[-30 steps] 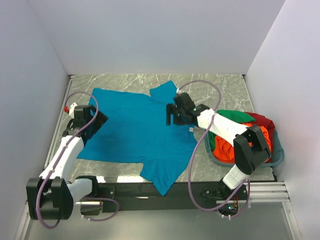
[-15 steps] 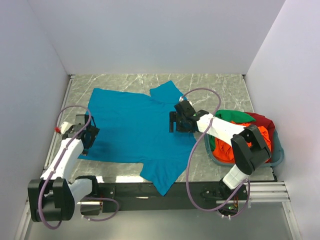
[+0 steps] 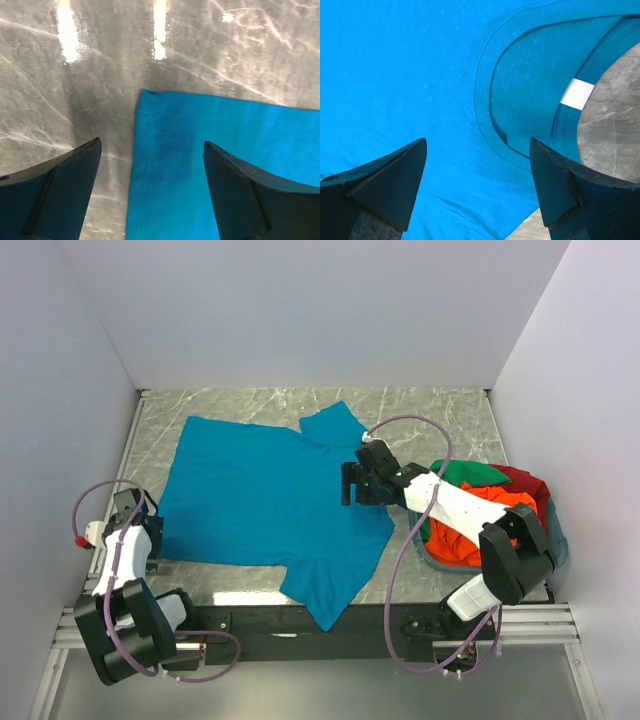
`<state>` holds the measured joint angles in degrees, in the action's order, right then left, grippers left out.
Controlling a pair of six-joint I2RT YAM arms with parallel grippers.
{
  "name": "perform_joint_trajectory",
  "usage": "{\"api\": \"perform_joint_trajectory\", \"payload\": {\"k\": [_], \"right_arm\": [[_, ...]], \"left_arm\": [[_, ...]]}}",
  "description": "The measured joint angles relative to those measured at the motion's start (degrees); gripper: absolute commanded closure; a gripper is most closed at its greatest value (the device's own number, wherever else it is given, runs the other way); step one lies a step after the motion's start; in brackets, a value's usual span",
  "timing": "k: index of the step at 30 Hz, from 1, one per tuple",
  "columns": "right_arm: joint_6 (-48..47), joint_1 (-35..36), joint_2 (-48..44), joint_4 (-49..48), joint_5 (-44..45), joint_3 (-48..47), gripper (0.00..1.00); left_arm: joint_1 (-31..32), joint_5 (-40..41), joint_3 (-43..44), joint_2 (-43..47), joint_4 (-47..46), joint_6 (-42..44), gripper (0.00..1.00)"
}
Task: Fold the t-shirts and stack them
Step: Fold the tshirt
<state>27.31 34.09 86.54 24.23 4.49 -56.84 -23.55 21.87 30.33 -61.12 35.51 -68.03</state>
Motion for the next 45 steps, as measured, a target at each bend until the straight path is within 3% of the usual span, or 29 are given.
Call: {"api": "perform_joint_trajectory", "payload": {"k": [4, 9, 12, 16, 21, 24, 25, 35, 40, 45], "right_arm": [[-0.17, 0.0, -0.52, 0.09, 0.0, 0.0, 0.11], [-0.42, 0.0, -0.61, 0.74, 0.02, 0.0, 0.11], [-0.79, 0.0, -0.7, 1.18, 0.28, 0.02, 0.11], [-1.03, 0.0, -1.07, 1.49, 0.37, 0.2, 0.12], [-1.07, 0.02, -1.42, 1.57, -0.2, 0.39, 0.12], [-1.46, 0.04, -1.68, 1.68, -0.26, 0.7, 0.12], [-1.55, 0.11, -1.84, 1.88, -0.26, 0.76, 0.12], [-3.23, 5.68, -5.49, 2.86, 0.15, 0.98, 0.13], [-4.46, 14.73, -7.34, 2.6, -1.25, 1.6, 0.14], [-4.48, 28.22, -7.21, 2.8, -0.28, 3.85, 0.15]], "left_arm": [[-0.5, 0.11, -1.09, -0.57, -1.29, 0.07, 0.19], [-0.94, 0.74, -1.84, -2.38, -4.68, 2.12, 0.19], [-1.03, 0.96, -1.42, -4.33, -7.52, 5.22, 0.28], [-1.16, 1.18, -0.59, -6.95, -10.16, 7.8, 0.49], [-1.4, 0.5, -1.49, -6.36, -11.69, 8.59, 0.64], [-1.38, -0.22, -2.93, -4.28, -11.85, 8.33, 0.83], [-1.38, -0.46, -3.32, -3.67, -11.65, 8.31, 0.98], [-1.38, -1.03, -4.11, -0.28, -10.75, 7.61, 0.99], [-1.38, -1.11, -4.35, 0.37, -10.82, 7.3, 0.99], [-1.38, -1.51, -4.87, 1.57, -10.8, 7.3, 0.99]]}}
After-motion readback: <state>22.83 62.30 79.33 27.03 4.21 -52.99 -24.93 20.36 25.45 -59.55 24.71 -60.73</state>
